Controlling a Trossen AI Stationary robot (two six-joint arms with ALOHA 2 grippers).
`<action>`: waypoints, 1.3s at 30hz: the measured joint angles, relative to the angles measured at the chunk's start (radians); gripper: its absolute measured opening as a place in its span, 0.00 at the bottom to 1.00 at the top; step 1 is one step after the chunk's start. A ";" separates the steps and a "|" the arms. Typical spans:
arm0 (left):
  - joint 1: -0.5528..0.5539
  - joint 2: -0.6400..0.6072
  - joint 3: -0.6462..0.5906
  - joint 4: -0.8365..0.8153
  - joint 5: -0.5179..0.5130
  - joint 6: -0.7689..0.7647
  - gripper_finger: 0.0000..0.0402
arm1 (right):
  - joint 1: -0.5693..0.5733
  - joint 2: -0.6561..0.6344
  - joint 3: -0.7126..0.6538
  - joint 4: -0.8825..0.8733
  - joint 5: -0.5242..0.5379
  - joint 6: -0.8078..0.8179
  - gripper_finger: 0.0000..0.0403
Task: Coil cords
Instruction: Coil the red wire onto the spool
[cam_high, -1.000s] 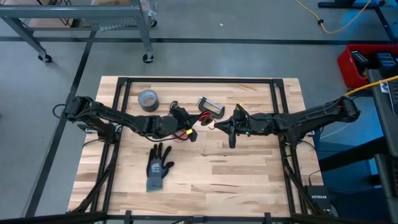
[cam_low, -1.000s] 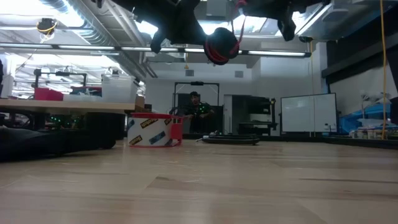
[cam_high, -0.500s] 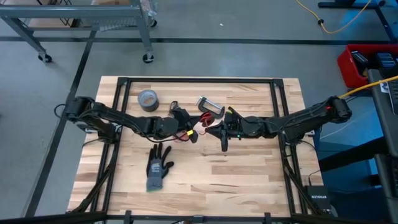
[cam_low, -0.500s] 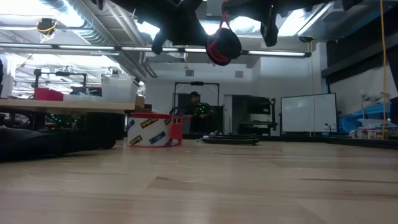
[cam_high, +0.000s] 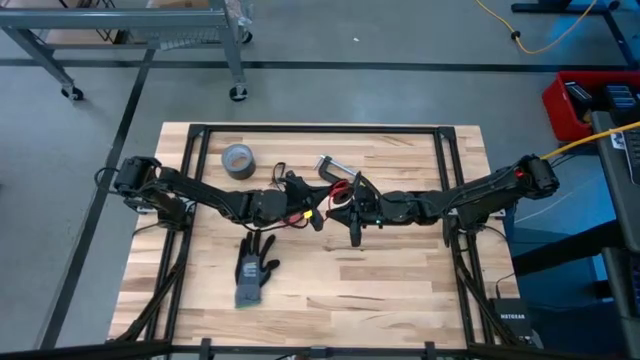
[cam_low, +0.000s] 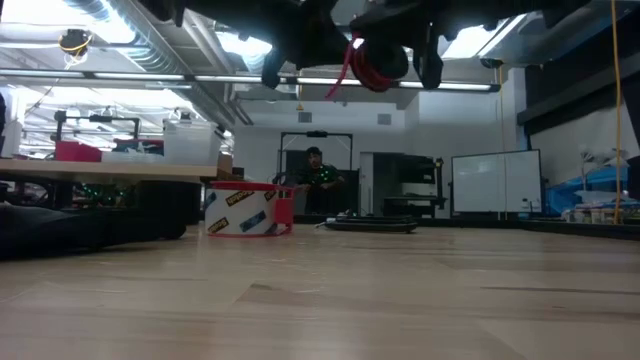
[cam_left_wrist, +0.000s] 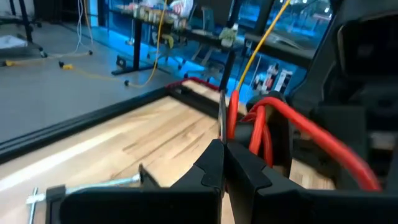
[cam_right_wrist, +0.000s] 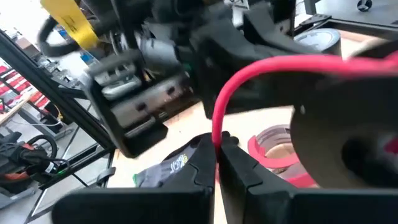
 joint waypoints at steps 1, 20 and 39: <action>0.000 0.000 0.000 0.014 0.000 0.006 0.00 | 0.000 0.000 0.000 -0.001 0.001 0.002 0.02; -0.004 -0.013 0.000 0.062 0.000 0.082 0.00 | 0.000 0.000 0.000 -0.266 0.069 0.028 0.02; -0.041 -0.055 0.000 -0.044 0.000 0.082 0.00 | 0.000 0.000 0.000 -0.431 0.190 -0.026 0.02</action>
